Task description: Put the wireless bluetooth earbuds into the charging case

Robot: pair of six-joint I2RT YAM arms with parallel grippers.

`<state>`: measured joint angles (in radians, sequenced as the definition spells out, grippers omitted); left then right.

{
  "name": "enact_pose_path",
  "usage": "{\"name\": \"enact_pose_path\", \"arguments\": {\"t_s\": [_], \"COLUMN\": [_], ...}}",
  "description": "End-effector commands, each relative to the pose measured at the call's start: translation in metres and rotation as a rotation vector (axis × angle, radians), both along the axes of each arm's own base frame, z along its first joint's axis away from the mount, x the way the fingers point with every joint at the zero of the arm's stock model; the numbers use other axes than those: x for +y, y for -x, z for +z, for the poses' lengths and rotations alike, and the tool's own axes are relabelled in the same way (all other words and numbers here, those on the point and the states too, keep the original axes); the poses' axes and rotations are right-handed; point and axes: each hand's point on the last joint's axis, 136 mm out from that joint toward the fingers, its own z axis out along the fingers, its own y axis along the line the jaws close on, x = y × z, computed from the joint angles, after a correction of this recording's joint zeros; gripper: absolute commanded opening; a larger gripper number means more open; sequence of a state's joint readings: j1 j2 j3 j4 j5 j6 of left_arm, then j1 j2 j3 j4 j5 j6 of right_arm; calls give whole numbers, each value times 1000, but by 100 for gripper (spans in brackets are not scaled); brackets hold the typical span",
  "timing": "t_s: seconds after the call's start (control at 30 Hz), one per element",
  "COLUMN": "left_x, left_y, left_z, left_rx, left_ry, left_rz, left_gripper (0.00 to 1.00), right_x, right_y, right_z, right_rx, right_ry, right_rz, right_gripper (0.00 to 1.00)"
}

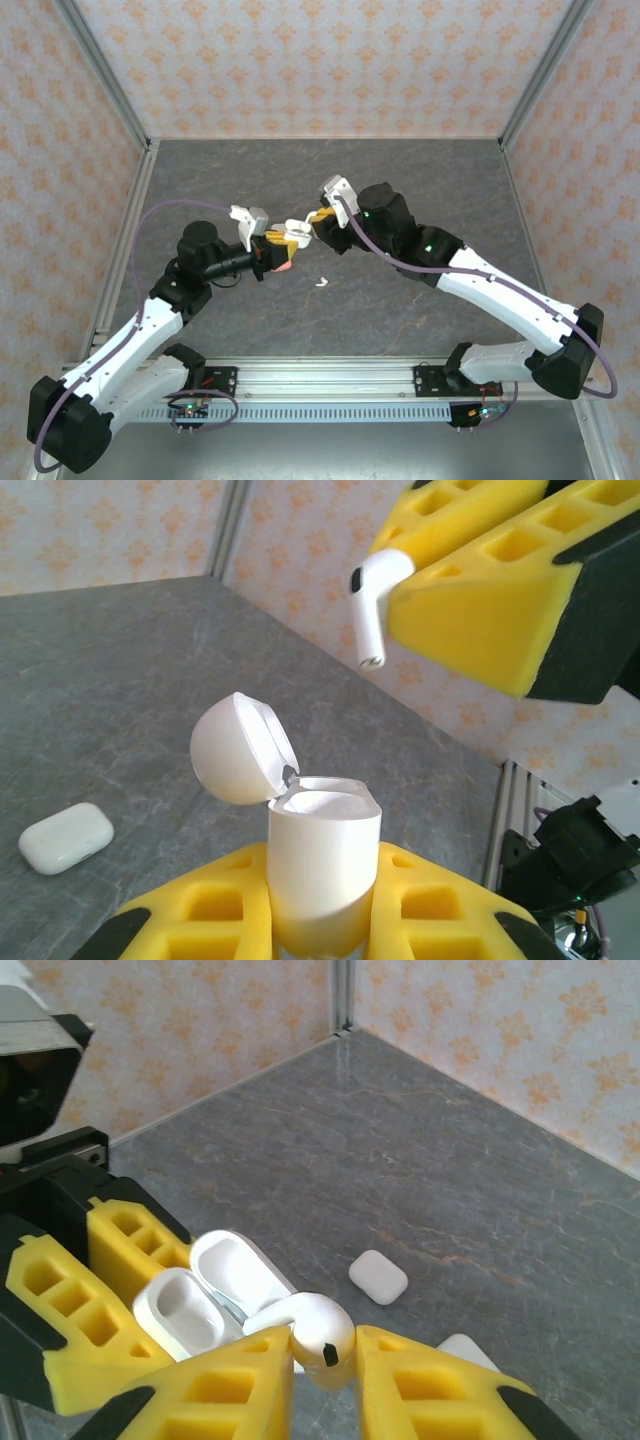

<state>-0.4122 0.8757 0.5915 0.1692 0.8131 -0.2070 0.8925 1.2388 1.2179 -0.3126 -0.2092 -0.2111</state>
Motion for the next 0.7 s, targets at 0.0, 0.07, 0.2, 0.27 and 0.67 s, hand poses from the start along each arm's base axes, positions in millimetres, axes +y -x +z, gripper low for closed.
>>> {"name": "enact_pose_path", "arguments": {"t_s": [0.0,0.07,0.2,0.27,0.67], "left_x": [-7,-8,-8,-8,-9], "left_y": [5,7,6,7,8], "left_z": [21,21,20,21,20], "left_rx": [-101,-101,-101,-103,-107], "left_ry": [21,20,13,13,8], "left_rz": [-49,-56,-56,-58,-62], "left_gripper": [0,0,0,0,0], "right_x": [9,14,20,23,33], "right_y": [3,6,11,12,25], "right_z": [15,14,11,9,-5], "right_rx": [-48,-41,-23,-13,57], "right_ry": [-20,-25,-35,-34,-30], "right_rz": [43,64,103,117,200], "right_gripper": [22,22,22,22,22]}}
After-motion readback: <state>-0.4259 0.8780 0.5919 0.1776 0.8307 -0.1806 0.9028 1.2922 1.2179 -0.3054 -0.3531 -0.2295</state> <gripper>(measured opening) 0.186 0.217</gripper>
